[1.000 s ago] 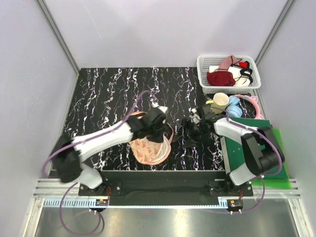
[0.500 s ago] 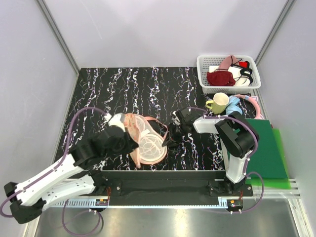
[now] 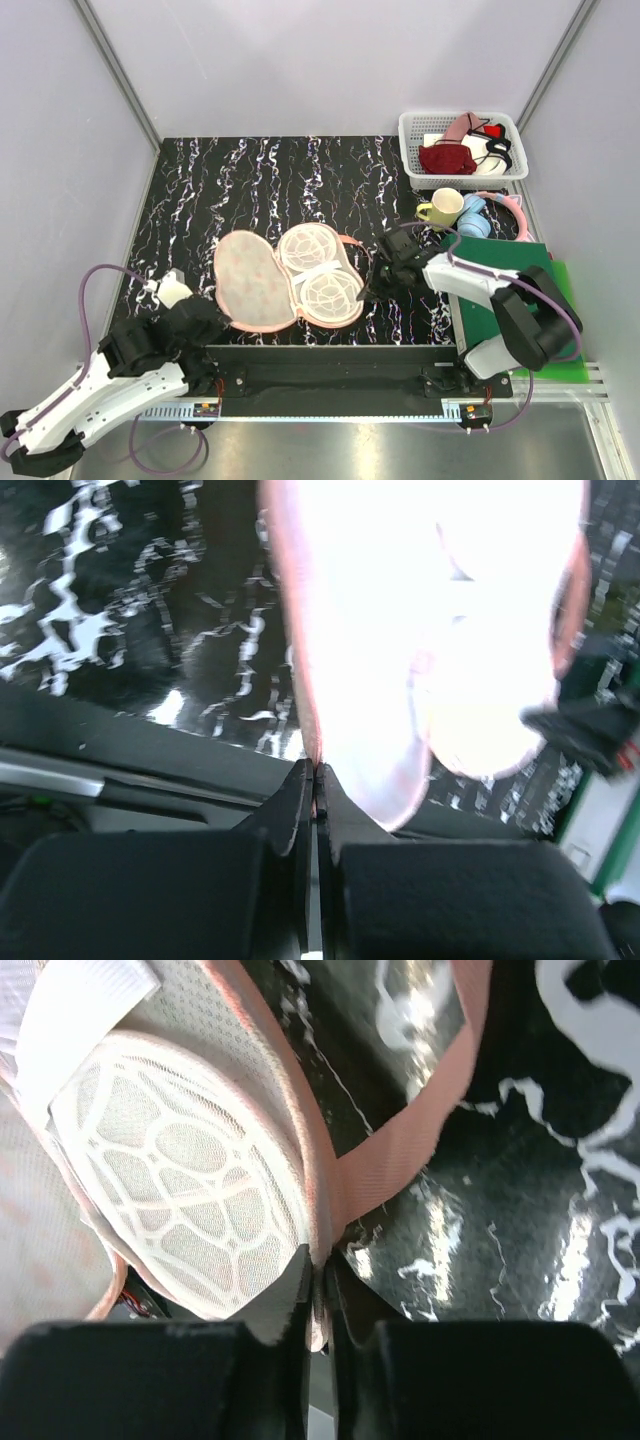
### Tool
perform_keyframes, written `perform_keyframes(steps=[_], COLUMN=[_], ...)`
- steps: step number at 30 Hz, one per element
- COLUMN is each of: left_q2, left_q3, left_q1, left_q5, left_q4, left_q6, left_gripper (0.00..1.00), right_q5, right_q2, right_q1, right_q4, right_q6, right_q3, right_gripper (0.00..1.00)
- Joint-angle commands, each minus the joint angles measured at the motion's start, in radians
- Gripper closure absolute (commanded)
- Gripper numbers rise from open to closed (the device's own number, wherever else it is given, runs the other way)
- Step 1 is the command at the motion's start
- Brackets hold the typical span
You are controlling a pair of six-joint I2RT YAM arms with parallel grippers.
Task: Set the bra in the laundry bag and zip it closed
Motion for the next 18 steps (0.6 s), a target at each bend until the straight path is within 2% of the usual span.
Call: perform_keyframes(steps=[1,3,4,6,7,11,12,13,14,16,17,18], left_q2=[0.03,0.072,0.086,0.134,0.155,0.26,0.308,0.33,0.356,0.439,0.467,0.494], left_q3=[0.002,0.044,0.059,0.106,0.122,0.171,0.171,0.169,0.165,0.159,0.156,0.148], left_q1=[-0.002,-0.002,-0.004,-0.002,-0.002,-0.002,-0.004,-0.002,-0.002,-0.001,0.022,0.042], left_q5=[-0.093,-0.13,-0.138,-0.143,-0.137,-0.072,-0.051,-0.029,0.006,0.032,0.073,0.112], left_q4=[-0.023,-0.056,-0.067,-0.069,-0.063,0.064,0.166,0.225,0.284,0.425,0.506,0.546], left_q6=[-0.081,-0.08,-0.075,-0.006,0.026,0.249,0.288,0.325,0.378,0.408,0.42,0.434], left_gripper=[0.81,0.58,0.31,0.18,0.12,0.14,0.15,0.17,0.18,0.19,0.22,0.23], right_q5=[-0.037,-0.057,-0.066,-0.064,-0.042,0.157,0.215,0.349,0.413,0.525,0.533,0.529], right_q2=[-0.051,-0.088,-0.099,-0.122,-0.126,-0.14,-0.137,-0.13,-0.102,-0.062,-0.015,0.008], right_q1=[-0.001,-0.001,0.001,-0.001,-0.001,-0.004,-0.007,-0.013,-0.025,-0.096,-0.132,-0.224], right_q4=[-0.02,-0.04,-0.042,-0.132,-0.228,-0.449,-0.489,-0.564,-0.597,-0.667,-0.684,-0.698], right_q6=[0.042,0.024,0.013,-0.049,-0.068,-0.204,-0.212,-0.215,-0.232,-0.269,-0.299,-0.312], right_q3=[-0.043,-0.04,-0.03,0.04,0.07,0.263,0.358,0.41,0.462,0.622,0.675,0.778], right_gripper=[0.8,0.69,0.54,0.43,0.33,0.18,0.14,0.11,0.1,0.09,0.09,0.09])
